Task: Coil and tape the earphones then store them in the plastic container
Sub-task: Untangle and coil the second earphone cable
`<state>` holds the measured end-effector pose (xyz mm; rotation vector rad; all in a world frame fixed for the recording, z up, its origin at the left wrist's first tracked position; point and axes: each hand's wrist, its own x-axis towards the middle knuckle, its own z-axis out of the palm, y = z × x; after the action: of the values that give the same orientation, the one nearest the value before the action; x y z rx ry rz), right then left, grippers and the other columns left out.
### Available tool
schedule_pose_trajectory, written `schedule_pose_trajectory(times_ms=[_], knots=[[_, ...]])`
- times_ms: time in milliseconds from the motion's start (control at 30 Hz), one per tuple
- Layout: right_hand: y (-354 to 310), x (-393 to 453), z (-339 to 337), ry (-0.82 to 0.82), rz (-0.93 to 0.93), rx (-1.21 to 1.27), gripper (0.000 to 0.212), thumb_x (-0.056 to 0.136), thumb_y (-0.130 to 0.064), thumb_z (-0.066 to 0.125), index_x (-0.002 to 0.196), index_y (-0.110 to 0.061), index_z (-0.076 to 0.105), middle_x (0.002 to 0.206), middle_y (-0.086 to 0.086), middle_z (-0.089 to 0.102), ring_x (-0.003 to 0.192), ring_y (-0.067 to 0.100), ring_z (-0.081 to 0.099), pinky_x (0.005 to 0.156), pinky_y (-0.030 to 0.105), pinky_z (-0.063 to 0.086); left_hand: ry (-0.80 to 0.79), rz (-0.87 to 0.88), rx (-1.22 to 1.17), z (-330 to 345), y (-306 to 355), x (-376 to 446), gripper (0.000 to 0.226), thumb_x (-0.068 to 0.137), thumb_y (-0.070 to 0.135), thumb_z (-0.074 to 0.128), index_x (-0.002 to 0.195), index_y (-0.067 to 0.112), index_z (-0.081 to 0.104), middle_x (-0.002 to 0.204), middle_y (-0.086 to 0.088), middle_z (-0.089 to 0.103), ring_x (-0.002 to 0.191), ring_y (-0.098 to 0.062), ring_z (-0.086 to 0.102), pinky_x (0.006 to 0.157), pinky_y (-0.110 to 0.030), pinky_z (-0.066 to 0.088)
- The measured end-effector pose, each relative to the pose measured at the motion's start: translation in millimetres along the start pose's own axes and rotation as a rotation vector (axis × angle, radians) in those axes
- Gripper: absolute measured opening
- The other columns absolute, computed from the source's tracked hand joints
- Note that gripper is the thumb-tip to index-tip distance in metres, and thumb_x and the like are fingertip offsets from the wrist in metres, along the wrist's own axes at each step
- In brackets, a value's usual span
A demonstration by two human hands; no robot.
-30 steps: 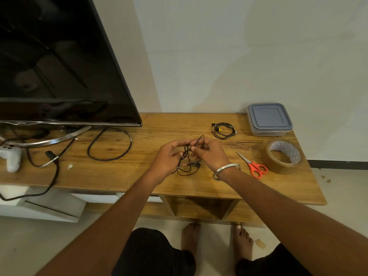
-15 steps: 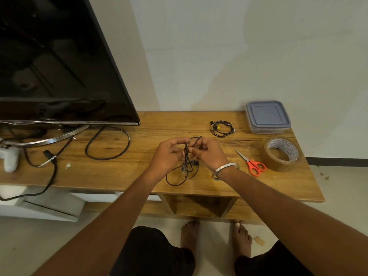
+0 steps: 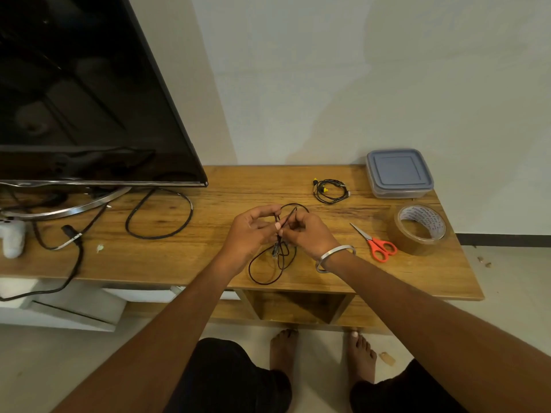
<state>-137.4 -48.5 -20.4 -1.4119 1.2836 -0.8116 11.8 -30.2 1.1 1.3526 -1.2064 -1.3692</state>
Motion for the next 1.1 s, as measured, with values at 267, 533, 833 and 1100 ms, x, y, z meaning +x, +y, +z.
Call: schedule_pose_trajectory(times_ms=[267, 533, 833, 1100], knots=[[-6, -3, 0, -0.004, 0.106, 0.147, 0.022, 0.095, -0.02, 0.053, 0.087, -0.001, 0.062, 0.073, -0.001, 0.064, 0.064, 0.01, 0.061, 0.06, 0.024, 0.052, -0.019, 0.015, 0.093, -2, -1, 2, 0.049, 0.084, -0.016, 0.059, 0.123, 0.013, 0.062, 0.096, -0.007, 0.071, 0.083, -0.02, 0.067, 0.083, -0.034, 0.058], [-1, -3, 0, 0.163, -0.089, -0.048, 0.016, 0.084, -0.009, 0.066, 0.077, -0.02, 0.058, 0.075, 0.002, 0.065, 0.072, 0.025, 0.067, 0.066, 0.037, 0.058, 0.019, -0.025, 0.078, 1, -6, 3, 0.045, 0.086, -0.014, 0.06, 0.124, 0.009, 0.062, 0.098, -0.007, 0.071, 0.073, -0.008, 0.069, 0.074, -0.027, 0.06], [-1, -8, 3, 0.1, -0.215, -0.337, 0.008, 0.083, -0.013, 0.07, 0.08, -0.008, 0.065, 0.09, 0.005, 0.07, 0.083, 0.016, 0.065, 0.076, 0.029, 0.053, 0.017, -0.101, -0.056, 8, 2, 0, 0.046, 0.087, -0.02, 0.047, 0.124, 0.004, 0.06, 0.106, 0.002, 0.067, 0.081, -0.013, 0.073, 0.069, -0.026, 0.06], [2, -4, 3, 0.138, -0.139, -0.276, 0.01, 0.083, -0.011, 0.069, 0.079, -0.011, 0.06, 0.087, 0.005, 0.072, 0.078, 0.016, 0.066, 0.071, 0.027, 0.053, -0.022, -0.046, -0.018, 8, -5, -2, 0.047, 0.086, -0.018, 0.057, 0.123, 0.01, 0.06, 0.097, 0.003, 0.071, 0.078, -0.011, 0.072, 0.072, -0.027, 0.061]])
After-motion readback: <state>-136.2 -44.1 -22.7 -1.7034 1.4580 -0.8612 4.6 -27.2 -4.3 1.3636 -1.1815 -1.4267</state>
